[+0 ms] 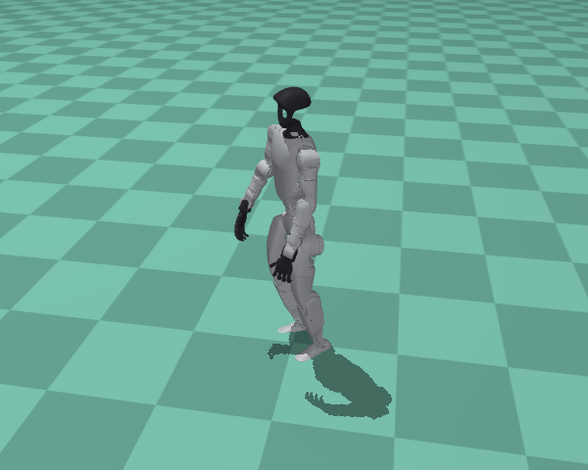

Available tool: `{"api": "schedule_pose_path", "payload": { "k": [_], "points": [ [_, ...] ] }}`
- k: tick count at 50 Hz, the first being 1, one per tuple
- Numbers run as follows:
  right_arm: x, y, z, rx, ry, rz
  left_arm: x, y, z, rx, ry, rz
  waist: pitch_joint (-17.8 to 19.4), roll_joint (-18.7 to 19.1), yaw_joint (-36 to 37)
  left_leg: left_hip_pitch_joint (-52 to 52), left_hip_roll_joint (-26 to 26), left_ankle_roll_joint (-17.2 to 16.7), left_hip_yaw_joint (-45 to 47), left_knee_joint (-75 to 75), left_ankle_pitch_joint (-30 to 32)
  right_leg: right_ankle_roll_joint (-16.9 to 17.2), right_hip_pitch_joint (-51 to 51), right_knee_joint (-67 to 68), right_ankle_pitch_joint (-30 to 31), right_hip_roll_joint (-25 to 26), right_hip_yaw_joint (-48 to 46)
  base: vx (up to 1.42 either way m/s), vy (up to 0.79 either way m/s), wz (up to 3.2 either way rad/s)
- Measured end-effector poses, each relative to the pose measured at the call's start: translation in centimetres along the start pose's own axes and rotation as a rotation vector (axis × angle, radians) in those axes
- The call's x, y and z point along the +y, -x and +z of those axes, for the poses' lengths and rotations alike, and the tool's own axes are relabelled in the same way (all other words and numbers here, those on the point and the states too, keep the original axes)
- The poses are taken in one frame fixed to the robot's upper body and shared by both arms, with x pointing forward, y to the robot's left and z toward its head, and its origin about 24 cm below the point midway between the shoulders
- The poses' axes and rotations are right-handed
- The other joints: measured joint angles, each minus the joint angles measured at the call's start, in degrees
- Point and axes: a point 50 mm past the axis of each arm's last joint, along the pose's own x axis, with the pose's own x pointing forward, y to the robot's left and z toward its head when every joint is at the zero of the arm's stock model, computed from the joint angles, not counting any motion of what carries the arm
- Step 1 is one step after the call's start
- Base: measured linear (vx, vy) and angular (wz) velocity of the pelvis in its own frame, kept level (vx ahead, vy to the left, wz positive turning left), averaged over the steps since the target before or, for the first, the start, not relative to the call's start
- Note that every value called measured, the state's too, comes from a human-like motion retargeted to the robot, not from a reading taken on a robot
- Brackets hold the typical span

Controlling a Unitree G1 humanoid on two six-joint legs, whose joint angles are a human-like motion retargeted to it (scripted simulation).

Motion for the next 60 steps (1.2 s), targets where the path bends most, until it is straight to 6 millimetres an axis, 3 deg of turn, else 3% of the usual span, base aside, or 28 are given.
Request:
{"api": "schedule_pose_path", "payload": {
  "k": [17,25,31,37,43,52,60],
  "points": [
    [-0.2,0.3,-1.6,0.061,0.016,0.002,-0.3,-0.3,1.3,-0.039,-0.004,-0.006,0.48,-0.78,1.33,-0.63,-0.99,0.96,-0.85,1.74,-1.84,0.80,0.15,0.62,-0.52,-0.97,0.13,0.00,0.01,0.01],
    [-0.5,0.4,-1.8,0.068,0.033,-0.001,-0.1,-0.2,1.5,-0.059,-0.004,0.014,1.66,-1.77,2.10,0.70,-3.15,1.92,-1.37,1.17,-2.56,0.91,-1.39,6.45,-3.59,-3.37,0.78,0.02,0.08,0.07],
    [-1.0,0.5,-1.3,0.041,0.037,-0.018,0.6,0.2,0.2,-0.032,0.005,0.048,4.17,-3.96,0.91,4.21,-7.48,3.54,-1.72,-0.34,-3.22,0.56,-6.82,23.43,-8.35,-8.60,3.67,0.03,0.09,0.14],
    [-2.1,0.6,-0.3,-0.014,0.008,-0.061,-0.1,0.1,-0.8,0.011,-0.011,0.033,7.57,-6.39,-3.22,9.56,-12.59,4.59,-2.19,-3.65,-3.07,-2.06,-17.28,48.36,-7.54,-14.97,7.35,0.08,0.06,0.11],
    [-2.3,0.7,-0.2,-0.037,-0.049,-0.074,-0.4,0.1,-1.7,0.074,-0.016,0.023,8.26,-4.76,-7.43,13.97,-12.15,3.41,-3.50,-9.10,-1.84,-1.79,-25.66,47.31,-5.96,-10.87,7.90,0.19,0.00,0.08],
    [-0.6,0.5,-1.4,-0.009,-0.126,-0.032,0.6,0.0,-0.3,0.036,-0.014,0.062,6.77,0.47,-8.62,17.27,-5.99,1.01,-3.89,-12.50,-2.33,1.40,-28.65,16.81,1.57,-1.16,5.73,0.30,-0.06,-0.04],
    [1.0,0.6,-3.4,0.053,-0.146,0.013,1.5,0.0,1.4,-0.044,0.044,0.107,3.93,1.10,-8.23,16.43,-2.70,-1.43,-3.61,0.52,-5.08,-0.01,-26.56,17.02,3.43,0.64,6.27,0.44,-0.14,0.08]
  ]
}}
